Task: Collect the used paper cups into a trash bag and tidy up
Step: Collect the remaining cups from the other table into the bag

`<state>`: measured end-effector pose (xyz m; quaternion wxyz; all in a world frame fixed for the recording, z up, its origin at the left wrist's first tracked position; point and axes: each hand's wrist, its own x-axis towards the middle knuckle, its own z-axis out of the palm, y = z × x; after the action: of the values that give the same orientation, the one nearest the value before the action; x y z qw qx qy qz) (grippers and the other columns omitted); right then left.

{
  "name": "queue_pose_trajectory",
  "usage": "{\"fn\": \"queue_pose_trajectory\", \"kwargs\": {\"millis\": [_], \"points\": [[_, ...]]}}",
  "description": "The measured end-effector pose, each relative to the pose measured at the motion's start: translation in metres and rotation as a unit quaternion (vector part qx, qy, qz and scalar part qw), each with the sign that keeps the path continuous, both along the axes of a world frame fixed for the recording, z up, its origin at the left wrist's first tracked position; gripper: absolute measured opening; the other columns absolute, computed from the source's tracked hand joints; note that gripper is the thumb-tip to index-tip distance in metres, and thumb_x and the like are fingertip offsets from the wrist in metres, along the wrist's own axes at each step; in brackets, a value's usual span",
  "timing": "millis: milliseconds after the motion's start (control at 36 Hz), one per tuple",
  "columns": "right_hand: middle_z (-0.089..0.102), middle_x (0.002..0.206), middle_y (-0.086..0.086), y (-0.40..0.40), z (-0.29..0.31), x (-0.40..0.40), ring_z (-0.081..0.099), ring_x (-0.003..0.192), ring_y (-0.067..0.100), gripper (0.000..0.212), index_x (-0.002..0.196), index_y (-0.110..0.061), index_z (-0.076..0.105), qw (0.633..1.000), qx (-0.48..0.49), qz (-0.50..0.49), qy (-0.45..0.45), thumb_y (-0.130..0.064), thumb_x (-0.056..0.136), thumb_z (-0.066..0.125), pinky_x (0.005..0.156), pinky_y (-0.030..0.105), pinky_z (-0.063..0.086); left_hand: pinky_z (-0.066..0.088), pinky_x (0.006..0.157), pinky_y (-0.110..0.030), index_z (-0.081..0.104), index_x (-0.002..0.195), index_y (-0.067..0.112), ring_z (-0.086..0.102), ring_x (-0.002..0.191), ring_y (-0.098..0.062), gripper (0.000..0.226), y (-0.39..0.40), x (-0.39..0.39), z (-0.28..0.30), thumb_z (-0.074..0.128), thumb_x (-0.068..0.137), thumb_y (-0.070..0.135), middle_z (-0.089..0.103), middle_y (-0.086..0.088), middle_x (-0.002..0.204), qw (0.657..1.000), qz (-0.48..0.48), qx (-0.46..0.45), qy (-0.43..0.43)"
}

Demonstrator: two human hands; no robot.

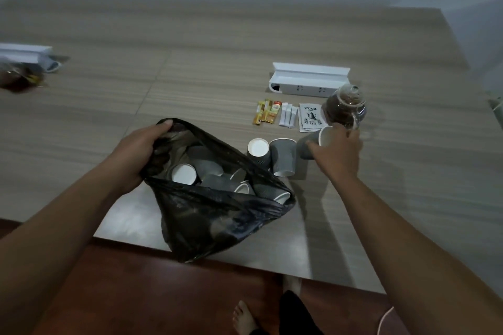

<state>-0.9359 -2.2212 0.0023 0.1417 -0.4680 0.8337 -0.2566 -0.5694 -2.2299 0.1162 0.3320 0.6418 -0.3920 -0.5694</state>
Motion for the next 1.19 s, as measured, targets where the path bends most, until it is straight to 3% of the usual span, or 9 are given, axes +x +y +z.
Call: {"fn": "queue_pose_trajectory", "kwargs": {"millis": [139, 278, 500, 667, 806, 917, 1028, 1111, 1194], "points": [[0.056, 0.123, 0.002, 0.029, 0.040, 0.029, 0.056, 0.111, 0.021, 0.069, 0.123, -0.021, 0.056, 0.971, -0.136, -0.005, -0.196, -0.062, 0.069, 0.070, 0.093, 0.034, 0.047, 0.036, 0.069, -0.036, 0.071, 0.095, 0.017, 0.047, 0.091, -0.030, 0.032, 0.007, 0.000, 0.008, 0.063, 0.086, 0.047, 0.056, -0.017, 0.104, 0.999, 0.028, 0.016, 0.006], [0.067, 0.108, -0.005, 0.054, 0.067, 0.095, 0.065, 0.096, 0.013, 0.067, 0.114, -0.028, 0.060, 0.920, -0.060, 0.147, -0.357, -0.068, 0.061, 0.071, 0.083, 0.039, 0.056, 0.049, 0.070, -0.031, 0.079, 0.071, 0.021, 0.069, 0.069, -0.023, 0.035, 0.011, 0.005, 0.012, 0.061, 0.088, 0.046, 0.075, -0.007, 0.086, 0.999, 0.035, 0.018, -0.008], [0.055, 0.119, 0.004, 0.048, 0.047, 0.200, 0.053, 0.110, 0.021, 0.074, 0.121, -0.015, 0.051, 0.954, -0.030, 0.186, -0.235, -0.056, 0.065, 0.080, 0.092, 0.035, 0.048, 0.053, 0.074, -0.033, 0.080, 0.078, 0.025, 0.075, 0.077, -0.021, 0.036, 0.016, 0.006, 0.019, 0.058, 0.084, 0.053, 0.078, -0.008, 0.089, 0.999, 0.006, -0.009, -0.041], [0.057, 0.118, 0.006, 0.046, 0.039, 0.227, 0.052, 0.113, 0.028, 0.071, 0.122, -0.017, 0.058, 0.957, -0.008, 0.262, -0.127, -0.072, 0.078, 0.055, 0.090, 0.040, 0.048, 0.054, 0.076, -0.033, 0.079, 0.076, 0.030, 0.074, 0.081, -0.017, 0.033, 0.009, 0.004, 0.021, 0.057, 0.083, 0.053, 0.078, -0.001, 0.086, 0.996, 0.017, -0.046, -0.071], [0.059, 0.120, 0.003, 0.020, 0.029, 0.153, 0.052, 0.114, 0.023, 0.037, 0.122, -0.019, 0.061, 0.972, -0.125, 0.108, -0.166, -0.032, 0.088, 0.053, 0.091, 0.035, 0.044, 0.053, 0.065, -0.027, 0.079, 0.072, 0.034, 0.073, 0.067, -0.012, 0.032, 0.003, 0.006, 0.016, 0.056, 0.089, 0.049, 0.077, 0.003, 0.076, 0.997, 0.002, -0.053, -0.064], [0.046, 0.135, 0.012, -0.015, 0.000, 0.085, 0.040, 0.125, 0.033, 0.056, 0.134, -0.015, 0.047, 0.992, 0.039, -0.008, -0.116, -0.029, 0.081, 0.058, 0.097, 0.043, 0.040, 0.053, 0.070, -0.030, 0.079, 0.077, 0.029, 0.073, 0.071, -0.015, 0.033, 0.001, 0.011, 0.012, 0.057, 0.089, 0.051, 0.078, -0.001, 0.081, 0.997, -0.017, -0.048, -0.058], [0.043, 0.139, 0.015, -0.031, -0.032, 0.067, 0.042, 0.128, 0.036, 0.081, 0.135, -0.009, 0.043, 0.957, 0.218, -0.055, -0.182, -0.050, 0.071, 0.071, 0.097, 0.044, 0.043, 0.052, 0.072, -0.032, 0.079, 0.075, 0.027, 0.073, 0.068, -0.015, 0.035, 0.000, 0.012, 0.006, 0.056, 0.091, 0.048, 0.077, -0.002, 0.078, 0.998, -0.002, -0.036, -0.050], [0.054, 0.133, 0.015, -0.034, -0.052, 0.069, 0.054, 0.120, 0.035, 0.084, 0.129, -0.007, 0.051, 0.945, 0.231, -0.080, -0.219, -0.050, 0.063, 0.079, 0.093, 0.040, 0.051, 0.051, 0.074, -0.033, 0.079, 0.075, 0.025, 0.072, 0.068, -0.016, 0.036, 0.000, 0.011, 0.004, 0.056, 0.091, 0.048, 0.077, -0.003, 0.080, 0.999, 0.004, -0.020, -0.047], [0.068, 0.115, 0.015, -0.033, -0.066, 0.068, 0.065, 0.104, 0.032, 0.065, 0.112, -0.007, 0.062, 0.945, 0.195, -0.077, -0.251, -0.045, 0.063, 0.080, 0.076, 0.031, 0.050, 0.052, 0.076, -0.033, 0.079, 0.076, 0.024, 0.073, 0.071, -0.017, 0.035, -0.002, 0.011, 0.005, 0.058, 0.089, 0.048, 0.078, -0.004, 0.084, 0.999, 0.014, -0.012, -0.039]]}}
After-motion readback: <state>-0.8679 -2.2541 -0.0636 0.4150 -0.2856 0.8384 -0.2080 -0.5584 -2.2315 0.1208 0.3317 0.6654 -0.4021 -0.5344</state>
